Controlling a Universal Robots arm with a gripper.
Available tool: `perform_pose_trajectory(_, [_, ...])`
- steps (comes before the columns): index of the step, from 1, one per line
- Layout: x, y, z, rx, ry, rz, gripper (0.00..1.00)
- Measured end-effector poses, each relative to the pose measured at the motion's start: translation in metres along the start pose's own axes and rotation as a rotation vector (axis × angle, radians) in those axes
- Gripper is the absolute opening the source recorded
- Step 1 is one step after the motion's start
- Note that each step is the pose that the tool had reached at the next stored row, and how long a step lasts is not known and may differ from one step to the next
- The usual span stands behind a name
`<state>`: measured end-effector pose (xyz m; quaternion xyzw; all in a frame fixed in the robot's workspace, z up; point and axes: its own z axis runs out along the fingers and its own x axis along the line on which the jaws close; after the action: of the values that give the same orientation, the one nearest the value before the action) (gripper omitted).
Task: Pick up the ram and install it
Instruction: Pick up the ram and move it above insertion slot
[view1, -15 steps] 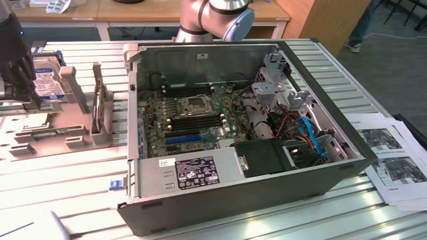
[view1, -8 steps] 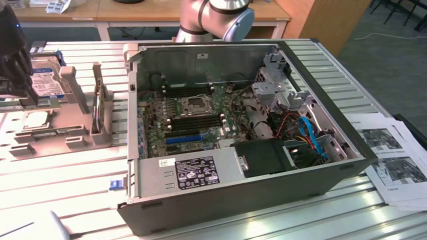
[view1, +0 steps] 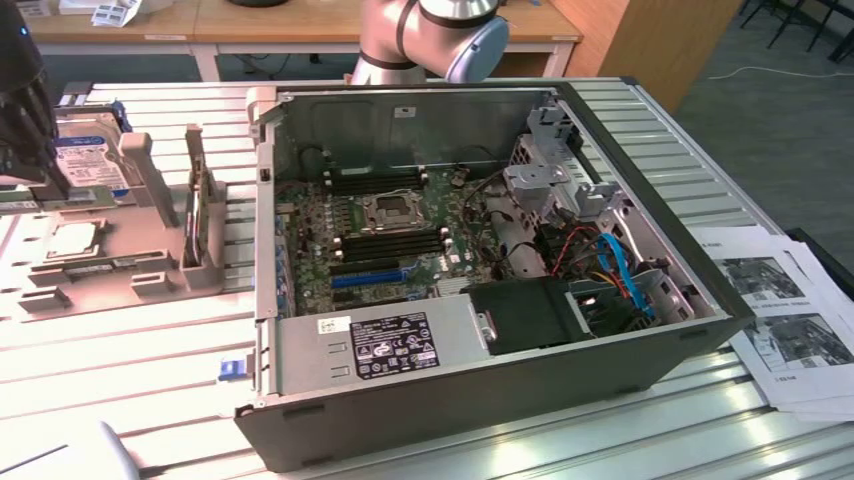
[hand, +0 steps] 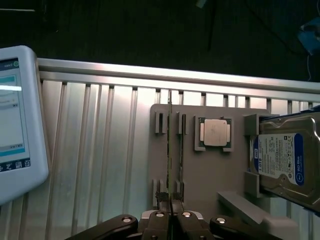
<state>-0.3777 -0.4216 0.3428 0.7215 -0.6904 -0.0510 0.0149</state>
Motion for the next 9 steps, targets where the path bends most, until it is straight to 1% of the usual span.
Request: perform_pose_trajectory(9, [-0.001, 0.0016, -0.0171, 0.0, 0.0, 0.0, 0.12])
